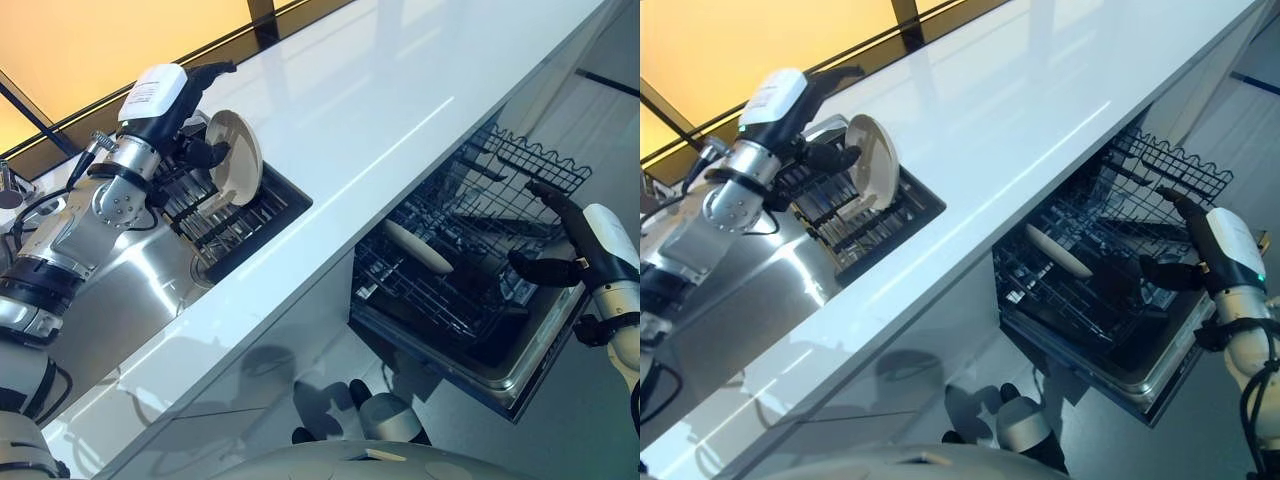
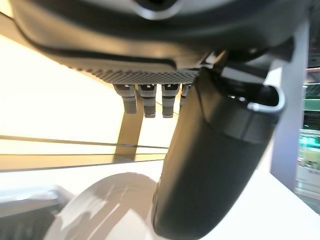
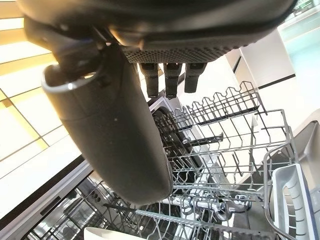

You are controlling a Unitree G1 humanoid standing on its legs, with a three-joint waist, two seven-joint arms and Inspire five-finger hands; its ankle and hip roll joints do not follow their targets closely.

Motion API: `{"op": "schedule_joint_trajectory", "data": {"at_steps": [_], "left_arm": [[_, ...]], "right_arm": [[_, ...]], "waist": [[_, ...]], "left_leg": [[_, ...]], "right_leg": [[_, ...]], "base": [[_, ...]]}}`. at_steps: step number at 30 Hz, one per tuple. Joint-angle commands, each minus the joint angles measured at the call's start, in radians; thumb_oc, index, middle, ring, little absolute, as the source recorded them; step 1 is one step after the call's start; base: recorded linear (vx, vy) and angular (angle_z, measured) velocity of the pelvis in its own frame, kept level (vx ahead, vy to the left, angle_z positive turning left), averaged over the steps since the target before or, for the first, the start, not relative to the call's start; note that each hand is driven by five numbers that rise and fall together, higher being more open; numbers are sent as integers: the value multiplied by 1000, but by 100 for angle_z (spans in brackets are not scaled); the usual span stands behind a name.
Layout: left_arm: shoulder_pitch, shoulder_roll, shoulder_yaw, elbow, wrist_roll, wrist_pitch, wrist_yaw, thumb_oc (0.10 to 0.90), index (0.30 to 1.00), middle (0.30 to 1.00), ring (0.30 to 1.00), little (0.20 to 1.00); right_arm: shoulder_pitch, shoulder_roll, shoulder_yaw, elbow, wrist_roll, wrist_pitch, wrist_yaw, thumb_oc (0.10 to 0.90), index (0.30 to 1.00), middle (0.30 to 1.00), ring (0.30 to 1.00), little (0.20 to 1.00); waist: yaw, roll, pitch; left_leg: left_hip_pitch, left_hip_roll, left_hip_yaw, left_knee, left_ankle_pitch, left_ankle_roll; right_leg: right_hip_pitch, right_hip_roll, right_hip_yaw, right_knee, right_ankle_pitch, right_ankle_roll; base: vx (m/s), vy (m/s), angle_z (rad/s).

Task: Pick up plates and place into dishwasher.

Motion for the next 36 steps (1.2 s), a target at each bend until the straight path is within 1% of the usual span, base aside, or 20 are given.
{"op": "schedule_joint_trajectory", "data": {"at_steps": [1,2,3,4,7,10,19,22,23,27,31,36], "left_arm": [[-178,79,22,45,-5,-54,113,800,900,900,900,900],[-192,87,9,52,-16,-53,120,800,900,900,900,900],[-207,89,-2,64,-23,-50,115,800,900,900,900,900],[-210,89,-5,71,-22,-48,113,800,900,900,900,900],[-226,95,-26,98,-13,-48,107,800,900,900,900,900],[-239,104,-52,124,1,-61,108,800,900,900,900,900],[-210,143,-63,156,51,-76,92,800,900,900,900,900],[-210,149,-65,160,56,-71,82,800,900,900,900,900],[-218,149,-76,167,77,-60,72,800,900,900,900,900],[-237,156,-103,205,83,-91,71,800,900,900,900,900],[-267,158,-135,219,88,-87,64,800,900,900,900,900],[-283,160,-153,235,92,-91,56,800,900,900,900,900]], "right_arm": [[-47,-130,-67,-102,21,-65,-36,800,900,900,900,900],[-44,-132,-63,-101,20,-66,-35,800,900,900,900,900],[-41,-134,-59,-97,20,-66,-34,800,900,900,900,900],[-40,-134,-58,-96,18,-67,-33,800,900,900,900,900],[-35,-136,-55,-88,16,-71,-31,800,900,900,900,900],[-31,-141,-52,-76,12,-78,-36,800,900,900,900,900],[-2,-154,-65,-54,14,-112,-35,800,900,900,900,900],[-3,-159,-62,-54,17,-114,-31,800,900,900,900,900],[-6,-165,-55,-51,16,-119,-33,800,900,900,900,900],[-18,-176,-39,-52,14,-112,-36,800,900,900,900,900],[-26,-187,-25,-49,15,-106,-44,800,900,900,900,900],[-29,-195,-18,-49,15,-100,-50,800,900,900,900,900]], "waist": [[7,18,-76],[4,19,-73],[2,27,-74],[0,29,-73],[-6,32,-70],[-12,36,-64],[-17,49,-49],[-16,51,-47],[-15,53,-45],[-13,61,-42],[-13,67,-39],[-13,67,-41]], "left_leg": [[-20,-29,1,30,-78,20],[-19,-29,3,32,-80,21],[-10,-32,-9,28,-101,22],[-9,-32,-8,29,-103,22],[-9,-30,1,31,-105,22],[-13,-28,11,40,-107,22],[-18,-25,23,55,-109,17],[-18,-25,22,56,-109,16],[-19,-25,23,57,-107,16],[-20,-26,20,58,-104,13],[-21,-29,17,58,-104,14],[-21,-29,17,56,-104,14]], "right_leg": [[-82,7,-40,106,-48,127],[-81,5,-41,106,-49,128],[-73,1,-40,102,-67,137],[-71,0,-41,102,-68,138],[-74,-2,-43,100,-66,140],[-80,-3,-44,101,-64,141],[-80,-6,-51,101,-66,141],[-78,-8,-54,100,-67,141],[-77,-9,-56,97,-66,141],[-75,-11,-59,99,-67,141],[-75,-11,-61,101,-70,140],[-74,-12,-61,100,-71,141]], "base": [[66,-45,-4],[158,1,-3],[159,7,-5],[135,21,-6],[56,-44,-7],[40,-41,-2],[13,-23,-5],[0,0,0],[0,0,0],[0,0,0],[0,0,0],[0,0,0]]}}
